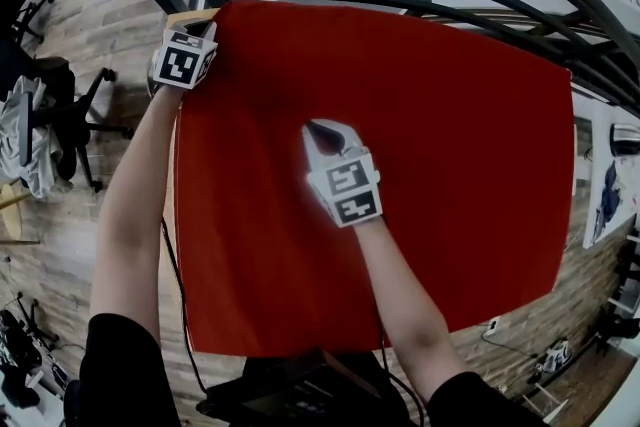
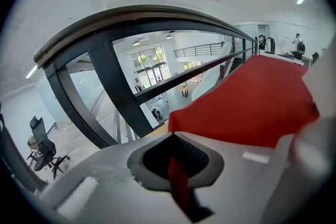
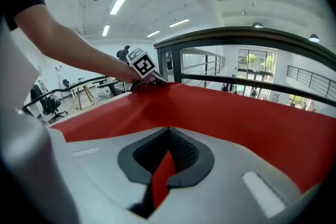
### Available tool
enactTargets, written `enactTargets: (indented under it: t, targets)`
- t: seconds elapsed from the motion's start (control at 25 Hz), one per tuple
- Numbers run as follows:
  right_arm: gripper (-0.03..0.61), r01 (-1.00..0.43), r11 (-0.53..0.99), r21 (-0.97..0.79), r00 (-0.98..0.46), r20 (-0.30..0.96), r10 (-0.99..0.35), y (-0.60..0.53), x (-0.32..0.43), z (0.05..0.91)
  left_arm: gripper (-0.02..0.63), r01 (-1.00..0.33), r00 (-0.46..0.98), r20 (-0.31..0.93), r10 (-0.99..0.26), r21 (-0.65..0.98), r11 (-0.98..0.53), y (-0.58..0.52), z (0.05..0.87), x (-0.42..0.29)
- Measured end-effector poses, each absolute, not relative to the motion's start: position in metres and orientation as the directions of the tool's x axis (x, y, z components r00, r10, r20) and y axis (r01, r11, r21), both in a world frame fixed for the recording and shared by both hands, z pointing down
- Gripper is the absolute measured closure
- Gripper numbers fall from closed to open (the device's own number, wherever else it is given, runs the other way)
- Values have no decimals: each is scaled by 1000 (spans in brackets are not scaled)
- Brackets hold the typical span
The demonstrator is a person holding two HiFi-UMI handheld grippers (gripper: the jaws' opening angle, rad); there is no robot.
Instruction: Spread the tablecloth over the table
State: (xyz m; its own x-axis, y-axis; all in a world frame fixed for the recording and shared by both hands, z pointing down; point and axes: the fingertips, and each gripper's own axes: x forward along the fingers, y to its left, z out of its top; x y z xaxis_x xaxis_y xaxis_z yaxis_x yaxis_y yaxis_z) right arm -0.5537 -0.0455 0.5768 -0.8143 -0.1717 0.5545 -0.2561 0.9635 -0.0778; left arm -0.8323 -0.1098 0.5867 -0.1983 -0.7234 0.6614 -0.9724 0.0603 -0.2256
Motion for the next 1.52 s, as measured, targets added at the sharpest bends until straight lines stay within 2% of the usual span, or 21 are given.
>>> enactTargets:
  t: [0.16,0.4,0.48,0.56,0.64,0.76,1.0,1.24,1.4,1.52]
  targets:
    - [569,-224,974,-30,-795,584,-165,-47,-576,582,602,-967,-232,646,-727,-236,98,-113,573,-854]
    - [569,-164,986,-21,-785,608,-117,-55,-628,585,595,-932,-332,641,-692,-334,138,-116,551,-907]
    - [569,-138,990,-2,-773,625,-107,-54,-641,587,551,-919,-373,638,-673,-353,175,-110,544,-921]
    - [569,-130,991,9,-781,615,-108,-53,-644,586,450,-918,-382,630,-676,-343,199,-101,538,-924]
    - [569,-148,989,-20,-813,571,-110,-52,-637,578,412,-939,-336,628,-702,-284,195,-87,540,-913]
    - [569,-201,973,-113,-854,506,-118,-52,-619,566,402,-967,-249,621,-744,-195,161,-62,544,-880]
    - [569,-295,946,-138,-854,482,-196,-50,-560,556,439,-995,-103,587,-803,-51,90,-21,551,-793]
    - [569,-504,850,-153,-775,515,-367,-30,-444,548,482,-997,10,536,-844,73,34,39,527,-692]
    - [569,-591,791,-158,-729,523,-440,11,-368,535,569,-998,20,501,-865,60,11,93,499,-620]
    - [569,-619,773,-134,-703,532,-471,46,-319,525,607,-998,45,478,-877,54,-22,132,481,-570]
